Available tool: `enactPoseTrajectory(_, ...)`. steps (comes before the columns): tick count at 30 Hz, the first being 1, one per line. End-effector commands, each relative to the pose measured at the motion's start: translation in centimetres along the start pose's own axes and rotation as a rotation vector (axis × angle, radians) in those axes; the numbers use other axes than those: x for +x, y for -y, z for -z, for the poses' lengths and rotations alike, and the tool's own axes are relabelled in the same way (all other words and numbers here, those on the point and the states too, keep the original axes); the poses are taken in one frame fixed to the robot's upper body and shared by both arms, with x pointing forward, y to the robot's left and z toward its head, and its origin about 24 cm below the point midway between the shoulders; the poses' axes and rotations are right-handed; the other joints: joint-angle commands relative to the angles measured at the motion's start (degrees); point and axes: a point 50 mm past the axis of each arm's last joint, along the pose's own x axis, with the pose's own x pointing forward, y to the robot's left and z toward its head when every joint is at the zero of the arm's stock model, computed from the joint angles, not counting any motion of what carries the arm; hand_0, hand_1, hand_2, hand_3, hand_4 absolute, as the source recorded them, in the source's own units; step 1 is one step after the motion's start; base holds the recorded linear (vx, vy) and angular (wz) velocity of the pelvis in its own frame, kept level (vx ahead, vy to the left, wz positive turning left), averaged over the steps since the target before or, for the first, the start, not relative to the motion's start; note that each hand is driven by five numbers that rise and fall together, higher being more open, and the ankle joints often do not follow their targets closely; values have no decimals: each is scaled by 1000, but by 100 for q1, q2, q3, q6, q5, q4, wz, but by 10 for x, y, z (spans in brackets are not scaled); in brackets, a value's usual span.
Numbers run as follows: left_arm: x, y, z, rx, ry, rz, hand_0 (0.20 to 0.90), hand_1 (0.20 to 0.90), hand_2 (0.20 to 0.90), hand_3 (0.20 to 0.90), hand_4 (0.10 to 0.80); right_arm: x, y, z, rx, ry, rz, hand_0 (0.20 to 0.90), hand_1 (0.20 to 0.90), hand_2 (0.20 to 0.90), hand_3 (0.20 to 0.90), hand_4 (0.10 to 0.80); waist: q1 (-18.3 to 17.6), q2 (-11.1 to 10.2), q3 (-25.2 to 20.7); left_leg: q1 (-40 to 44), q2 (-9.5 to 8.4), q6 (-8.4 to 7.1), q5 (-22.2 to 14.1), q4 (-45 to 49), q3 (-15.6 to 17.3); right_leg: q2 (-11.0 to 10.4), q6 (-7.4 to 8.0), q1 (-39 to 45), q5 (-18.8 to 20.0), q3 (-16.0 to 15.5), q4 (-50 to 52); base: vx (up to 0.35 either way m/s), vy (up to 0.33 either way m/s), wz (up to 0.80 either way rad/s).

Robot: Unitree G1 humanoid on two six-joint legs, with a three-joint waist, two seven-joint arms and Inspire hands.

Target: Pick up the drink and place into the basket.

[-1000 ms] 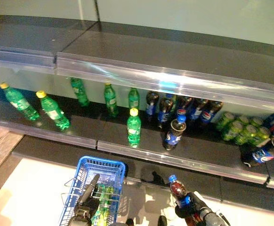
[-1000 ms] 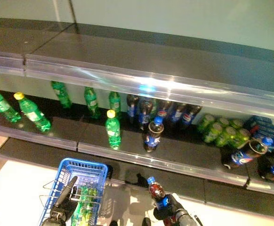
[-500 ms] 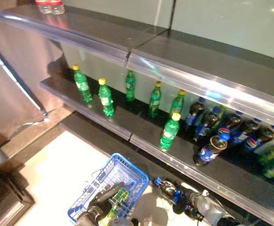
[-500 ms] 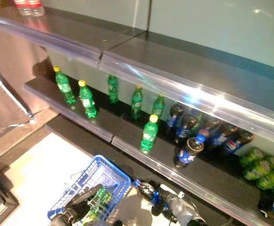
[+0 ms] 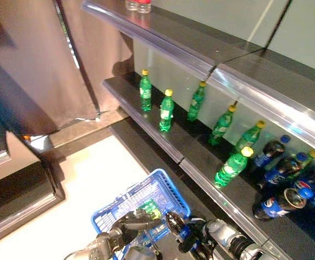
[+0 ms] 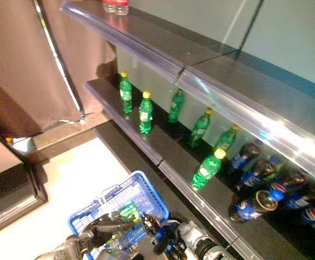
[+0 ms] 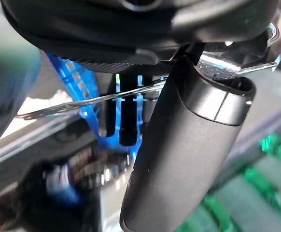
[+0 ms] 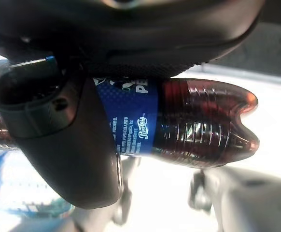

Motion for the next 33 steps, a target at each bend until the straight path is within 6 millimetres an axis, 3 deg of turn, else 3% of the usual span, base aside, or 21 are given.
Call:
enactPoseTrajectory(1, -3, 59, -65, 337, 166, 390, 300, 300, 300, 200, 100, -8, 6, -54, 28, 145, -84, 300, 300, 300, 200, 100, 109, 144, -645, -7, 45, 60, -663, 164, 769, 135, -235, -324, -308, 228, 665, 35, 43, 7)
enactPoseTrajectory(6, -8, 83, -61, 378, 111, 553, 300, 300, 300, 200, 100, -5, -11, -67, 189, 180, -181, 300, 300, 300, 200, 100, 235, 122, -700, 26, 33, 87, -658, 166, 668, 89, -200, -346, -344, 182, 790, 39, 41, 8)
enactPoseTrajectory(13, -15, 118, -45, 431, 11, 772, 300, 300, 300, 200, 100, -3, -18, -76, 278, 195, -234, 300, 300, 300, 200, 100, 381, 92, -697, 52, 20, 131, -679, 206, 546, 65, -162, -310, -385, 178, 879, 29, 15, 6)
enactPoseTrajectory(17, -19, 127, -37, 436, -39, 848, 300, 300, 300, 200, 100, -3, -18, -84, 296, 211, -223, 300, 300, 300, 200, 100, 449, 61, -704, 55, 9, 138, -683, 236, 475, 54, -131, -296, -387, 166, 918, 42, -6, 20)
enactPoseTrajectory(24, -25, 145, -17, 361, -126, 993, 300, 300, 300, 200, 100, -4, -4, -86, 224, 196, -72, 300, 300, 300, 200, 100, 526, 10, -759, 39, -4, 161, -689, 263, 386, 41, -84, -281, -375, 151, 931, 54, -3, 9)
enactPoseTrajectory(27, -30, 157, -5, 325, -178, 1093, 300, 300, 300, 200, 100, -6, 7, -89, 157, 187, 69, 300, 300, 300, 200, 100, 590, 19, -742, 41, -3, 171, -724, 302, 354, 42, -68, -249, -403, 174, 954, 68, 1, 3)
enactPoseTrajectory(33, -34, 165, 4, 338, -213, 1158, 300, 300, 300, 200, 100, -9, 20, -93, 63, 186, 211, 300, 300, 300, 200, 100, 634, 11, -715, -49, -37, 197, -737, 444, 297, 14, -32, -256, -375, 201, 993, 60, 5, 7)
